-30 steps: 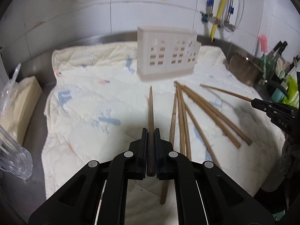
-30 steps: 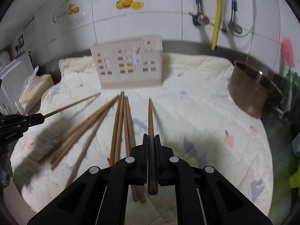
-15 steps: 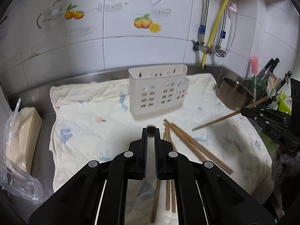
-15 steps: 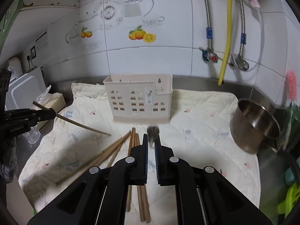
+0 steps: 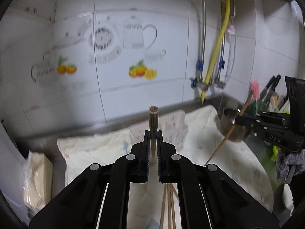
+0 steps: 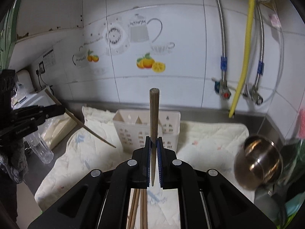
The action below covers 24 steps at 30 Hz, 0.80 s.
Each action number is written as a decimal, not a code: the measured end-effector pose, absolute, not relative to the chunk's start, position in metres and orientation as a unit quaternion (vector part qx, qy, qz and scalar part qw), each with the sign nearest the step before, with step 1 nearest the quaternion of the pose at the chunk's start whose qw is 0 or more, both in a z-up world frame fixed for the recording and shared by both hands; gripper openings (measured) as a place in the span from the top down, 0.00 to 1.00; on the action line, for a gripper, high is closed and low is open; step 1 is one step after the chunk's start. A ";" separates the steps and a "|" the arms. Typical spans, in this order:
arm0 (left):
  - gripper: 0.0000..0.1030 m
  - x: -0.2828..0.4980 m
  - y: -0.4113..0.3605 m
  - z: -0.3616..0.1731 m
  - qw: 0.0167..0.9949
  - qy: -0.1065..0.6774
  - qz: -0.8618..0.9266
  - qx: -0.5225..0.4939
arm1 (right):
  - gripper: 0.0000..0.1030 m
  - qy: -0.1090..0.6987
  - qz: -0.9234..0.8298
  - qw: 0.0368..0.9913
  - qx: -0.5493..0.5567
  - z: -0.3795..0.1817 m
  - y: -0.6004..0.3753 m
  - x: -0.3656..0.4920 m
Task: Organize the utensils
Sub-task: 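Lift the chopstick in the right tool toward the white holder while the left tool lifts its chopstick, then lower the right tool's chopstick into the holder and open while the left tool releases its chopstick there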
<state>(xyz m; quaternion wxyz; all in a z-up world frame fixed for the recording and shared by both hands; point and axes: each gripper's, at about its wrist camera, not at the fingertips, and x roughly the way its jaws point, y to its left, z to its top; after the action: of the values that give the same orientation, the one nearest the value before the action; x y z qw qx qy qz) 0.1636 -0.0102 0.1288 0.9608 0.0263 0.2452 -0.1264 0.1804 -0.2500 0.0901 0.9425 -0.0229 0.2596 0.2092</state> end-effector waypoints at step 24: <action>0.95 0.266 0.011 0.103 0.952 0.289 -0.097 -0.002 | 0.94 0.222 0.158 0.962 -0.013 0.112 -0.229 0.302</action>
<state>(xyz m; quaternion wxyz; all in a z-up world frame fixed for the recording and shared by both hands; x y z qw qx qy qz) 0.2661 0.0108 0.1031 0.9525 -0.0019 0.2888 -0.0967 0.3017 -0.2286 0.1125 0.9621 -0.0129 0.2224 0.1576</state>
